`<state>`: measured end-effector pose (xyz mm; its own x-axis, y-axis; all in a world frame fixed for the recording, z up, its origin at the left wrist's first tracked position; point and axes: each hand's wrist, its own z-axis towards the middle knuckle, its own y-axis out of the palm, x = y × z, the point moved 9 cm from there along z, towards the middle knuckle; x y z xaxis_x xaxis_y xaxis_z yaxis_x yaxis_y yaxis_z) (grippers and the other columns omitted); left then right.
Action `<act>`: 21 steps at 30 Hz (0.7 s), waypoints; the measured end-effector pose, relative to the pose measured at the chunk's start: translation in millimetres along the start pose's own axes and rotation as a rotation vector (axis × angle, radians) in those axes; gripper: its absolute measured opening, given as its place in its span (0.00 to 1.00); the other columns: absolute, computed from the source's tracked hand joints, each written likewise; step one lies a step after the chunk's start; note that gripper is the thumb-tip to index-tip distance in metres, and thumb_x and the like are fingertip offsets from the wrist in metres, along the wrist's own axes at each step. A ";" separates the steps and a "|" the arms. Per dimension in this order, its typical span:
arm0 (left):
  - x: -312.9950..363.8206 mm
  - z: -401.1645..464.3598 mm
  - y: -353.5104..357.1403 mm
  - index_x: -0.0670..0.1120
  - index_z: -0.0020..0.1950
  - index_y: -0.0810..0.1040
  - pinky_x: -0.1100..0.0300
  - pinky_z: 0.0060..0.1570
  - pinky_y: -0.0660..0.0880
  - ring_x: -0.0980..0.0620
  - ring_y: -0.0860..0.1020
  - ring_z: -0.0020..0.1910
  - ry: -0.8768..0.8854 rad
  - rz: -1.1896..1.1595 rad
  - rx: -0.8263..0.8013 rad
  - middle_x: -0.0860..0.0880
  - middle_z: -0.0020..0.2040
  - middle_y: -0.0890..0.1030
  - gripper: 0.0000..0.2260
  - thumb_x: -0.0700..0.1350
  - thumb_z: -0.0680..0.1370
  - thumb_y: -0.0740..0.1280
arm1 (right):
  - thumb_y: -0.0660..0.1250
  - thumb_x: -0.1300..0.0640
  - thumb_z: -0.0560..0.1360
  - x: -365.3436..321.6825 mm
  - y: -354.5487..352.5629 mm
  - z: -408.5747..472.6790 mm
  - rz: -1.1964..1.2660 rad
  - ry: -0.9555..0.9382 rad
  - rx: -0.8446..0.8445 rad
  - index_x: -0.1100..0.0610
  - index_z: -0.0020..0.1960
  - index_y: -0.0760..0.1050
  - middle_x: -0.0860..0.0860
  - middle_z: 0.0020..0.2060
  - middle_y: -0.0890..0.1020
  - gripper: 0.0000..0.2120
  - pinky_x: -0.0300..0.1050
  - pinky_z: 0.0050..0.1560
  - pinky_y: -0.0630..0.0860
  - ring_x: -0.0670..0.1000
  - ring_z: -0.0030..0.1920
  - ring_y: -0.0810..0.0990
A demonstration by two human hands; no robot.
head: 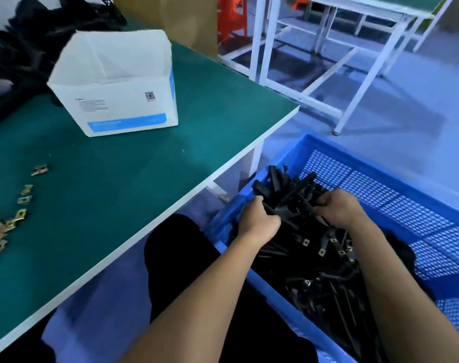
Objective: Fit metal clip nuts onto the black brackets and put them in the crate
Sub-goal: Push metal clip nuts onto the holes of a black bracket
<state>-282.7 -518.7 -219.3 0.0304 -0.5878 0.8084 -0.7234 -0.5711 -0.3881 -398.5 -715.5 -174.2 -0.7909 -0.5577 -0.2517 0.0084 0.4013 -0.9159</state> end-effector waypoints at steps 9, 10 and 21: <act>177.0 -95.1 -108.7 0.43 0.51 0.81 0.51 0.46 0.79 0.50 0.80 0.43 0.899 -0.112 0.411 0.48 0.50 0.80 0.19 0.30 0.66 0.60 | 0.68 0.57 0.76 -138.9 -129.0 -71.2 0.455 -0.383 0.725 0.55 0.49 0.84 0.50 0.37 0.84 0.06 0.40 0.41 0.71 0.50 0.37 0.79; 187.3 -111.6 -134.5 0.43 0.49 0.80 0.52 0.44 0.78 0.50 0.79 0.42 0.963 -0.144 0.504 0.49 0.47 0.80 0.17 0.30 0.65 0.60 | 0.67 0.56 0.76 -167.3 -138.4 -89.3 0.493 -0.484 0.767 0.54 0.47 0.82 0.47 0.33 0.80 0.06 0.38 0.37 0.67 0.47 0.35 0.75; 53.3 -224.2 -445.6 0.46 0.41 0.75 0.55 0.44 0.76 0.54 0.77 0.39 0.600 -0.236 1.306 0.55 0.36 0.78 0.11 0.32 0.66 0.60 | 0.64 0.61 0.73 -534.8 -68.4 -218.9 0.672 -1.167 0.155 0.53 0.39 0.80 0.50 0.34 0.83 0.09 0.37 0.34 0.71 0.40 0.36 0.78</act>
<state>-113.4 -167.1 96.0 -0.4659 -0.2725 0.8418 0.3977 -0.9144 -0.0759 -110.0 -285.7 91.6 0.3684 -0.6050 -0.7059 0.3139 0.7957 -0.5181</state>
